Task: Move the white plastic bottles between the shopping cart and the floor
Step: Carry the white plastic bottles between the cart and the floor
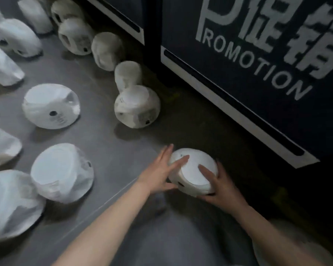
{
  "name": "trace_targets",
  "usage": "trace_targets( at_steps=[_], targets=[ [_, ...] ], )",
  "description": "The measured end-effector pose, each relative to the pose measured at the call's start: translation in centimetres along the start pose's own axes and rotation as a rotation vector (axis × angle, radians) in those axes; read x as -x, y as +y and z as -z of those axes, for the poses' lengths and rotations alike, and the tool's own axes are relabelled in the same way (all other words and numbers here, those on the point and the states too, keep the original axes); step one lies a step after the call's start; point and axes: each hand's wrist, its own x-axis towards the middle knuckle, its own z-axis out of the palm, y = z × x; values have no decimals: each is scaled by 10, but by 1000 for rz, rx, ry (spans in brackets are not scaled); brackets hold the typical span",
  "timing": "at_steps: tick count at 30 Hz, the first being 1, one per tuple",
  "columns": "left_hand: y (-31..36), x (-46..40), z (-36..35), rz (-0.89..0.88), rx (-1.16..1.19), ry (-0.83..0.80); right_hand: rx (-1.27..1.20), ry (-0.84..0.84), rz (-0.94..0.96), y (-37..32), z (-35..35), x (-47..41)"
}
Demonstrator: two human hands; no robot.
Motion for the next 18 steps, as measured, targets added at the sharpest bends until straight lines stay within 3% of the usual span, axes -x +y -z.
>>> trace_targets(
  at_steps=[4,13,18],
  targets=[
    [-7,-8,-37,-30,147,104,-173,200,98,9,-26,-9],
    [-29,91,-63,50,137,382,-173,113,321,-39,-69,-3],
    [-41,92,-53,101,373,298,-241,165,336,-53,-70,-12]
  ],
)
